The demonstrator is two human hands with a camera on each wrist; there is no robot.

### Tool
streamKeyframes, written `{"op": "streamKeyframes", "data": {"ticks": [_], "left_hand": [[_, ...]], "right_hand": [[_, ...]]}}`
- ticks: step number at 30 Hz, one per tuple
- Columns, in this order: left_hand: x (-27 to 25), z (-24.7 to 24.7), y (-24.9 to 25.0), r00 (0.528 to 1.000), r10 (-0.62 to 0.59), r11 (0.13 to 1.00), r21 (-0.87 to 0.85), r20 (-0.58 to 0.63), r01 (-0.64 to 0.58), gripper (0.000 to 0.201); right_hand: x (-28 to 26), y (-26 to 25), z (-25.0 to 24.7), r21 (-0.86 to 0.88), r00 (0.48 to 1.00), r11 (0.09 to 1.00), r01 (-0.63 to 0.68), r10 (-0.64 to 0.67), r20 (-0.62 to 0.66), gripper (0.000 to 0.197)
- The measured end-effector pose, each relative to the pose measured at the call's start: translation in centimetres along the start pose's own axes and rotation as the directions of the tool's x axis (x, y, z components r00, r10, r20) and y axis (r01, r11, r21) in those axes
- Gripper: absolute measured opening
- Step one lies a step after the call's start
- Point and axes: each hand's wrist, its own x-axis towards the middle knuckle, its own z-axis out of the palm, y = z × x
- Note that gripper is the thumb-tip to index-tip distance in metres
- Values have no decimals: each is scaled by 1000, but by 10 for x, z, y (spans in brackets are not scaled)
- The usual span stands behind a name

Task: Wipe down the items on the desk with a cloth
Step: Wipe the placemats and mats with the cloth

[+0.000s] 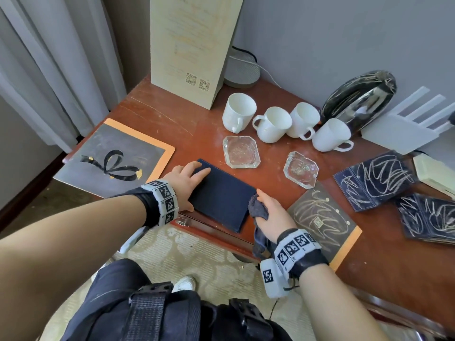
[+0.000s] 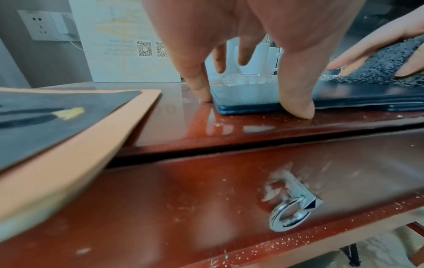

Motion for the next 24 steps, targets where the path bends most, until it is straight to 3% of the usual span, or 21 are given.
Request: {"op": "streamKeyframes", "data": {"ticks": [5,9,14,19,21,24], "left_hand": [[-3,3,2,997,-45,982,-186,-69,32,104],[-6,1,-4,988,-133,896,-435,-81,85,102],[-5,-8,-5,970,-241,784,-596,-34,174,74],[-4,-16,-9,935,-348,531,-806,74,262,36],[-4,-21,-10,942,-324,498,-831,86,247,31],[-5,-33,-8,955,-292,536,-820,45,203,33]], "right_hand": [[-9,-2,5,233,999,972,-20,29,-32,62],[-16,1,9,383,997,923,-31,57,-57,56],[-13,0,11,312,997,949,-37,56,-52,56],[-7,-4,14,323,996,945,-48,69,-53,56],[-8,-2,13,344,997,938,-39,61,-53,56],[-10,1,8,381,998,924,-33,50,-34,58]]}}
